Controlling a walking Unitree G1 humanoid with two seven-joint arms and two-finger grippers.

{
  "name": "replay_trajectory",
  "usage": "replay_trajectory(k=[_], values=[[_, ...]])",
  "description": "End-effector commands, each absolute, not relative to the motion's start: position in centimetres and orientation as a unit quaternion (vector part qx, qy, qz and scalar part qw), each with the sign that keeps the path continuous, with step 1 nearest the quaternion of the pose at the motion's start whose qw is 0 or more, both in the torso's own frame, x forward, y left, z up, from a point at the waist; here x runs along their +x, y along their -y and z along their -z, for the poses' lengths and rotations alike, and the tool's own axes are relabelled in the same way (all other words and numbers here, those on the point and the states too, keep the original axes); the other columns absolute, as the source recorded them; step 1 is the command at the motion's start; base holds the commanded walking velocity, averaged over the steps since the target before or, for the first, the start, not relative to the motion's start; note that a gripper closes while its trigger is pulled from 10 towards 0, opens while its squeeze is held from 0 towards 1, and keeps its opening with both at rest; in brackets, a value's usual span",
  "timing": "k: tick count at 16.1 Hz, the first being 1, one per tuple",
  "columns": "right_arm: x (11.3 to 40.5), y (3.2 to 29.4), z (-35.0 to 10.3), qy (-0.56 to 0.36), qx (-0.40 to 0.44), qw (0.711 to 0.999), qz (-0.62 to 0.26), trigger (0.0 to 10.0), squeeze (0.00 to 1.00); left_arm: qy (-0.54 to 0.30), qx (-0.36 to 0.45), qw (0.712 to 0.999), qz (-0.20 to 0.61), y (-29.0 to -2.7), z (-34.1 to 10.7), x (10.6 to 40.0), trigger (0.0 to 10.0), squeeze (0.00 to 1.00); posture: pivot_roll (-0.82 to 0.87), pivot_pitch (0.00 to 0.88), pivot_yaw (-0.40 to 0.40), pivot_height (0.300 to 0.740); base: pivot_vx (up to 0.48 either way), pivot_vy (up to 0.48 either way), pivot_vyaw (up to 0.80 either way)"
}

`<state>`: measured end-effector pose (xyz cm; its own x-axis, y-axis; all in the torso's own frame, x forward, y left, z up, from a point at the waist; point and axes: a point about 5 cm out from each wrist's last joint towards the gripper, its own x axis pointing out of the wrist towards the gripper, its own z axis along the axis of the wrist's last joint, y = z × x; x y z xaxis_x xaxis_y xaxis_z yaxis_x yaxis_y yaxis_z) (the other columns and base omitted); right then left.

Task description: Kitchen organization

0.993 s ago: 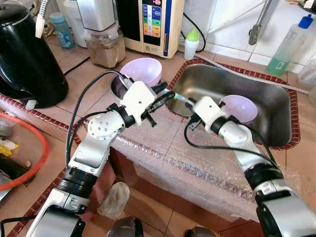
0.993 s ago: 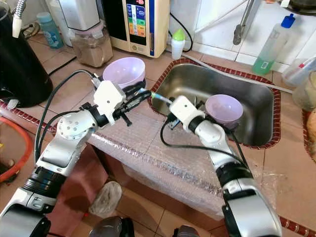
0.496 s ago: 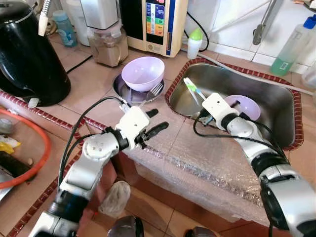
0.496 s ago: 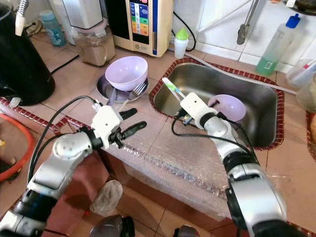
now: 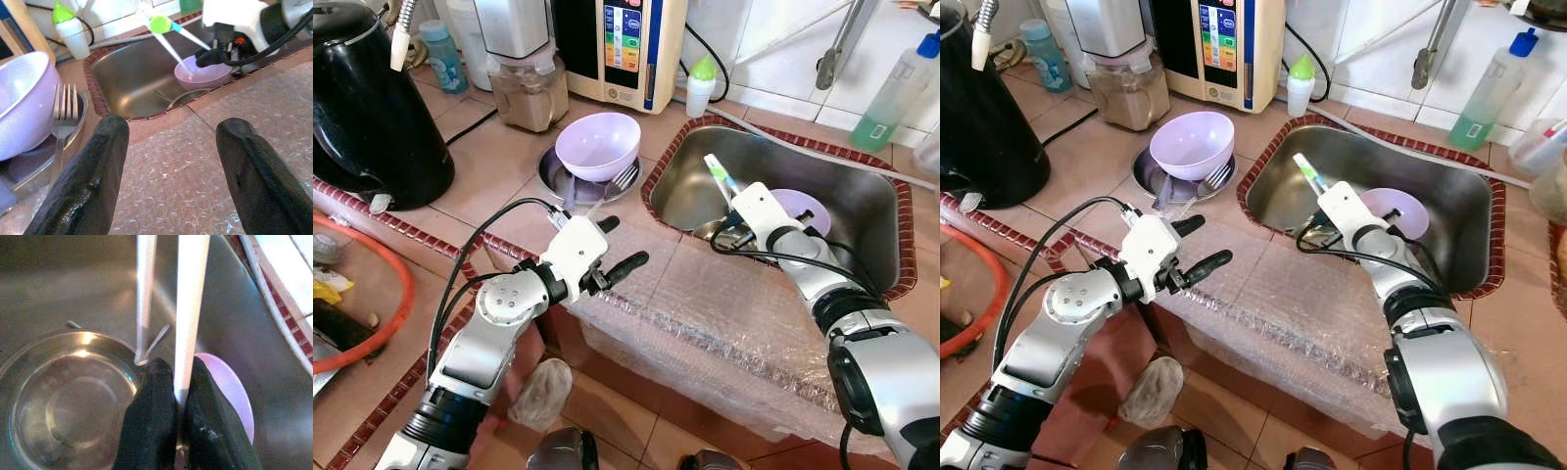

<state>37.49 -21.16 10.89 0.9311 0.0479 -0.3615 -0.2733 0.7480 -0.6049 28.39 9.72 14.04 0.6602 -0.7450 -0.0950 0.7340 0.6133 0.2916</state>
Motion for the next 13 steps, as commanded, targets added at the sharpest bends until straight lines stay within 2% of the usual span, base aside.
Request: replay_trajectory(k=[1, 7, 10, 12, 13], values=[[36.6, 21.4, -9.1, -0.202, -0.337, 0.915, -0.095, 10.0, 1.0, 0.024, 0.159, 0.9, 0.405, -10.0, -14.6, 28.6, 10.0, 1.0, 0.13, 0.035, 0.0, 0.74, 0.0, 0.0, 0.0], [35.5, 21.1, -7.3, -0.225, -0.313, 0.916, -0.106, 10.0, 1.0, 0.023, 0.145, 0.91, 0.388, -10.0, -15.1, 29.7, 10.0, 1.0, 0.1, 0.009, 0.003, 0.74, 0.0, 0.0, 0.0], [35.8, 21.1, -7.7, -0.221, -0.201, 0.951, -0.082, 10.0, 1.0, 0.024, 0.146, 0.908, 0.392, -9.7, -15.1, 29.8, 10.0, 1.0, 0.09, 0.0, 0.006, 0.74, 0.0, 0.0, 0.0], [36.4, 20.6, -8.9, -0.177, -0.149, 0.97, -0.076, 10.0, 1.0, 0.034, 0.137, 0.915, 0.377, -10.0, -15.5, 30.1, 10.0, 1.0, 0.09, 0.0, 0.003, 0.74, 0.0, 0.0, 0.0], [36.8, 20.1, -9.9, -0.133, -0.112, 0.982, -0.078, 10.0, 1.0, 0.044, 0.128, 0.929, 0.346, -10.6, -15.9, 30.5, 10.0, 1.0, 0.09, 0.0, 0.0, 0.74, 0.0, 0.0, 0.0]])
